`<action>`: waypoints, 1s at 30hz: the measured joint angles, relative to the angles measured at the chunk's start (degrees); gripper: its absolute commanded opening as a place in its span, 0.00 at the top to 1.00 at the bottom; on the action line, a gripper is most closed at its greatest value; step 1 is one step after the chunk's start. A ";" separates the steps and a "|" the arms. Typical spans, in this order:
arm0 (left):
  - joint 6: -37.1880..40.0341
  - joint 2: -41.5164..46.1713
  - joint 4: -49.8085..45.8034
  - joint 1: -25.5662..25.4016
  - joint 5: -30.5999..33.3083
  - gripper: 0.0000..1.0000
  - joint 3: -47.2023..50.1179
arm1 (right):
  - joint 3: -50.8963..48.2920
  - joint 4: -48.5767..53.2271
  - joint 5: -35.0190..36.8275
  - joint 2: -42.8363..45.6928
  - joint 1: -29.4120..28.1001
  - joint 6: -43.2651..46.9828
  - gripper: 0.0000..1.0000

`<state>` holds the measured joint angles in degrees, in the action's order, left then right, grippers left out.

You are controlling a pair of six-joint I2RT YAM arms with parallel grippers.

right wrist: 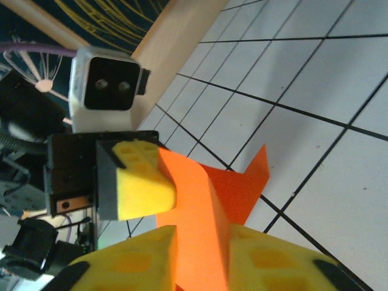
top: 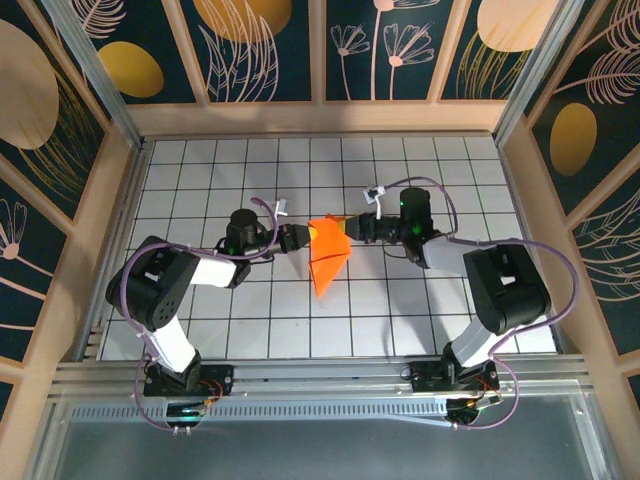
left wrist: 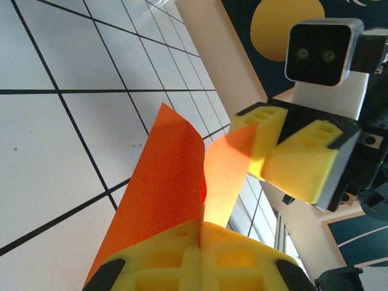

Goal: Fold a paper plane with a square sheet of paper (fold left side to right side)
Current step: Fold the wing for the fifth time at the center of the table.

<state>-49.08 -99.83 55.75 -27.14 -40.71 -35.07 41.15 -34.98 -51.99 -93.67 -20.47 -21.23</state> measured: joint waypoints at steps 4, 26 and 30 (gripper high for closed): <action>1.18 0.02 -1.03 0.00 0.50 0.70 -0.24 | 1.64 3.43 2.29 -1.44 0.00 0.17 1.00; 22.08 16.09 -50.51 -21.09 36.54 0.54 -12.28 | 11.02 28.98 13.00 -6.82 0.00 -11.32 1.00; 22.08 11.78 -55.84 -26.32 41.75 0.52 -15.06 | 12.00 30.18 13.44 -7.30 0.00 -12.31 1.00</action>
<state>-27.00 -88.05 -0.10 -53.45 1.04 -50.13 53.15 -4.80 -38.54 -100.97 -20.47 -33.54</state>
